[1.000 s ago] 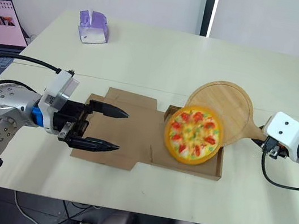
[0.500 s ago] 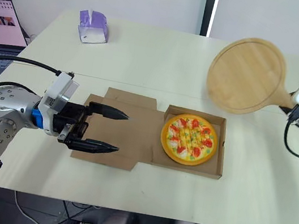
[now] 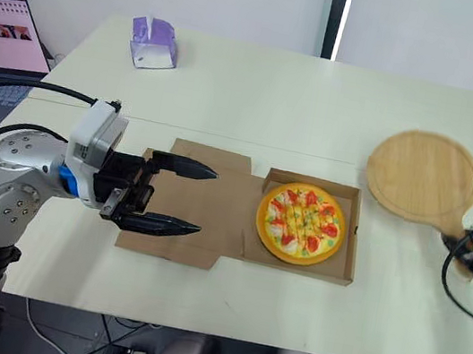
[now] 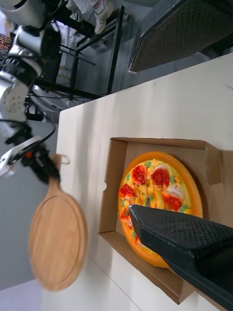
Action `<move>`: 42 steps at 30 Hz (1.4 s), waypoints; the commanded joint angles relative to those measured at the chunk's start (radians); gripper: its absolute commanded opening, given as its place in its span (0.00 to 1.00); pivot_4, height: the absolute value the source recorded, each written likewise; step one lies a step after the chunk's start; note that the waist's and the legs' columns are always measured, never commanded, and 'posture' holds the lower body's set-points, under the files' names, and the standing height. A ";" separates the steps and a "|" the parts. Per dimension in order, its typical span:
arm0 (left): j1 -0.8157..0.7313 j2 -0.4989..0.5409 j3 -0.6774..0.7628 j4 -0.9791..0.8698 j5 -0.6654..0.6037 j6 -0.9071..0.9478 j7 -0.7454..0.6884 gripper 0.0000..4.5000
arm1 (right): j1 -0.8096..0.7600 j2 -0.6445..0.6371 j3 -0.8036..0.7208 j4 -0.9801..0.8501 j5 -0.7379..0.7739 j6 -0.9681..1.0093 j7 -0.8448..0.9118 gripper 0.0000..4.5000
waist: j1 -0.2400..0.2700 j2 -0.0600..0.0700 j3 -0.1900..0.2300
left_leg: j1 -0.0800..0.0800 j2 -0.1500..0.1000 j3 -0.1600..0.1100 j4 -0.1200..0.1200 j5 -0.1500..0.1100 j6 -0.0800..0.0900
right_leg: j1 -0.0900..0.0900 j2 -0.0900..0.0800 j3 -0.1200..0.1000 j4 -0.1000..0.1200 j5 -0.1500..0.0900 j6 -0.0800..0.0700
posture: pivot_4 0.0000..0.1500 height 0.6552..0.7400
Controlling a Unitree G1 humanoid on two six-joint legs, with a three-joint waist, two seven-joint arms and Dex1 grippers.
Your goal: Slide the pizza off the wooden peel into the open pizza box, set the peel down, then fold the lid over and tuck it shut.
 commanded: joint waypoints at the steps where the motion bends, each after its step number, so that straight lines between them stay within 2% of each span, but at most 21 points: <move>1: -0.042 -0.002 -0.008 -0.024 -0.026 0.014 0.004 1.00 | 0.020 0.034 -0.103 -0.113 0.032 0.079 -0.074 0.35 | -0.005 0.000 0.000 | 0.000 0.000 0.001 0.000 0.000 0.000 | 0.000 0.000 0.001 0.000 0.000 0.000 | 1.00 0.79; 12: -0.091 -0.010 -0.045 -0.030 -0.025 0.062 0.039 1.00 | 0.078 0.132 -0.116 -0.118 0.060 0.250 -0.218 0.35 | -0.013 0.000 0.000 | 0.001 0.000 0.003 0.000 0.001 -0.001 | 0.002 0.002 0.003 0.000 0.000 0.000 | 1.00 0.79; 14: -0.090 -0.013 -0.045 -0.034 -0.023 0.060 0.041 1.00 | 0.087 0.129 -0.116 -0.116 0.073 0.268 -0.220 0.51 | -0.011 0.000 0.000 | 0.001 0.000 0.003 0.000 0.001 -0.001 | 0.002 0.002 0.002 0.000 0.000 0.001 | 1.00 0.79; 15: -0.089 -0.014 -0.044 -0.035 -0.022 0.059 0.043 1.00 | 0.094 0.124 -0.118 -0.120 0.083 0.278 -0.216 0.54 | -0.011 0.000 0.000 | 0.001 0.000 0.003 0.000 0.001 -0.001 | 0.002 0.002 0.002 0.000 0.000 0.001 | 1.00 0.79; 18: -0.086 -0.018 -0.039 -0.039 -0.021 0.055 0.054 1.00 | 0.116 0.100 -0.141 -0.130 0.107 0.293 -0.194 0.76 | -0.010 0.000 0.000 | 0.001 0.000 0.002 0.000 0.001 -0.001 | 0.002 0.002 0.002 0.000 0.000 0.001 | 1.00 0.79; 19: -0.085 -0.018 -0.036 -0.042 -0.023 0.055 0.058 1.00 | 0.121 0.086 -0.154 -0.130 0.115 0.290 -0.182 0.86 | -0.010 0.000 0.000 | 0.001 0.000 0.002 0.000 0.001 -0.001 | 0.002 0.002 0.002 0.000 0.000 0.001 | 1.00 0.79; 21: -0.082 -0.021 -0.028 -0.047 -0.032 0.060 0.069 1.00 | 0.140 0.045 -0.168 -0.130 0.124 0.258 -0.150 0.99 | -0.010 0.000 0.000 | 0.001 0.000 0.002 0.000 0.001 -0.001 | 0.002 0.002 0.002 0.000 0.000 0.001 | 1.00 0.79; 27: -0.052 -0.036 0.014 -0.064 -0.059 0.067 0.136 1.00 | 0.141 -0.044 -0.118 -0.164 0.116 -0.030 -0.032 0.99 | -0.015 -0.001 0.000 | 0.001 0.000 0.003 0.000 0.001 -0.001 | 0.003 0.002 0.002 -0.001 -0.003 0.006 | 1.00 0.79; 33: 0.108 -0.018 0.098 -0.122 -0.037 0.136 0.344 1.00 | -0.038 -0.094 0.060 -0.167 0.126 -0.295 0.069 0.99 | -0.026 -0.001 0.000 | 0.002 0.001 0.003 0.000 0.001 -0.002 | 0.003 0.002 0.003 0.001 -0.003 0.006 | 1.00 0.79; 36: 0.232 -0.035 0.209 -0.161 -0.119 0.221 0.467 1.00 | -0.157 -0.117 0.168 -0.187 0.198 -0.297 0.152 0.99 | -0.031 -0.002 0.000 | 0.002 0.001 0.002 0.000 0.001 -0.002 | 0.003 0.002 0.002 0.001 -0.003 0.006 | 1.00 0.79; 42: 0.513 -0.092 0.434 -0.222 -0.407 0.390 0.681 1.00 | -0.385 -0.103 0.371 -0.206 0.315 -0.255 0.261 0.99 | -0.027 -0.003 0.001 | 0.002 0.001 -0.003 0.000 0.001 -0.002 | 0.001 0.000 -0.001 -0.001 0.000 0.000 | 1.00 0.79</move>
